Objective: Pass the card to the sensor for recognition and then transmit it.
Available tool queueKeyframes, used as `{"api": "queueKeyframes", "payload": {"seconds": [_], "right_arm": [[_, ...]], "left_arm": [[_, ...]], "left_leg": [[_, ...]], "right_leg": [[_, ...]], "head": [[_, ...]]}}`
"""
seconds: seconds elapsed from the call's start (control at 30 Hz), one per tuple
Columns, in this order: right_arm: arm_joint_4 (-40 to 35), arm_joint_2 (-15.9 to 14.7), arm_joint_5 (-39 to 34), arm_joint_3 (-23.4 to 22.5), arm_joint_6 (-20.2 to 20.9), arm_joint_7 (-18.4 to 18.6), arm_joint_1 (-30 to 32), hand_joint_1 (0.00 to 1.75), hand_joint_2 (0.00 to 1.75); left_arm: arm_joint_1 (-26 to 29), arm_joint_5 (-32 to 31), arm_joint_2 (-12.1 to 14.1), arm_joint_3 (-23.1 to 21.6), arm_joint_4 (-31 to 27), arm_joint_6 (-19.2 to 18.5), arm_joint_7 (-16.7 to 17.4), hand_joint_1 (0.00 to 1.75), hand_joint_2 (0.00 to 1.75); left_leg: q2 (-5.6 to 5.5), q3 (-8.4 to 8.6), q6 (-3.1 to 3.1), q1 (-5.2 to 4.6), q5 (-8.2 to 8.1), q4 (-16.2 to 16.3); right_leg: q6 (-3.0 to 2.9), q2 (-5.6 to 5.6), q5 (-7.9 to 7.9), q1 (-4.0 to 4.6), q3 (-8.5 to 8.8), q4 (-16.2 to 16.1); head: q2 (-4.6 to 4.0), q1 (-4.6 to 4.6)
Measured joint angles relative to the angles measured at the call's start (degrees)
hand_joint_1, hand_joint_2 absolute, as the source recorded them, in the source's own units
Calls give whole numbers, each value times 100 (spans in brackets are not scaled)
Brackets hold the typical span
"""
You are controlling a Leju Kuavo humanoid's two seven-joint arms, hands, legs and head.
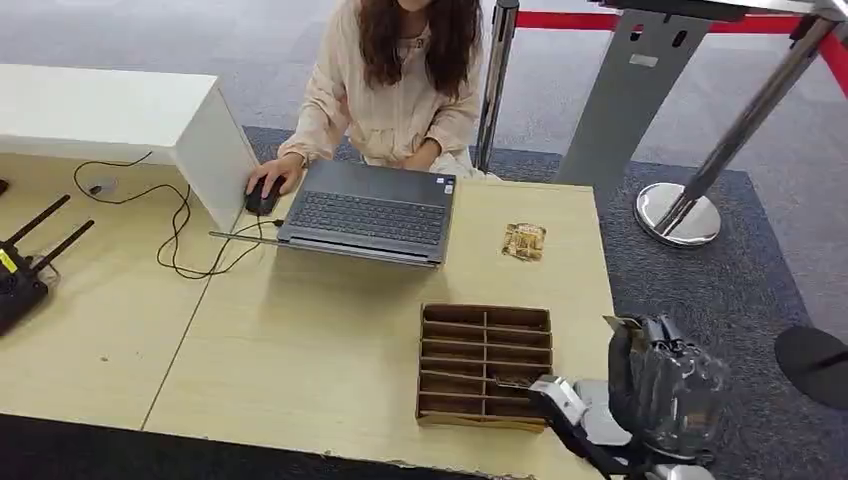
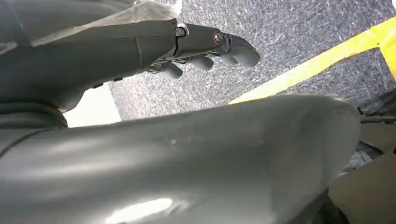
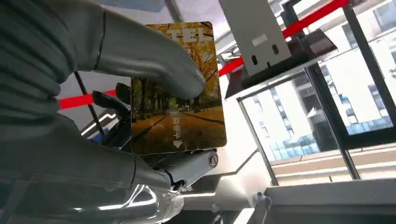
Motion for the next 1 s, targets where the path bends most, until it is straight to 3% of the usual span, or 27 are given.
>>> {"api": "queueKeyframes", "payload": {"seconds": [0.17, 0.33, 0.77, 1.0], "right_arm": [[282, 13, -155, -33, -7, -39, 116, 175, 175], [495, 92, -266, -224, -13, -184, 182, 175, 175], [1038, 420, -550, -830, -22, -494, 386, 175, 175], [1423, 754, -883, -1301, -24, -984, 509, 175, 175]], "left_arm": [[1, 4, 0, 0, 0, 2, -4, 0, 0], [3, 2, -2, 0, 0, 164, -288, 0, 0], [10, 2, -9, 0, 0, 183, -308, 0, 0], [10, 4, -17, 0, 0, 214, -280, 0, 0]], "left_leg": [[0, 0, 0, 0, 0, 0], [0, 2, 0, 0, 0, 0], [0, 3, 0, 0, 0, 0], [0, 4, 0, 0, 0, 0]], "right_leg": [[0, 0, 0, 0, 0, 0], [0, 0, 0, 0, 1, 0], [0, 0, 0, 0, 1, 0], [0, 0, 0, 0, 1, 0]], "head": [[0, 0], [0, -2], [0, 0], [0, 0]]}}
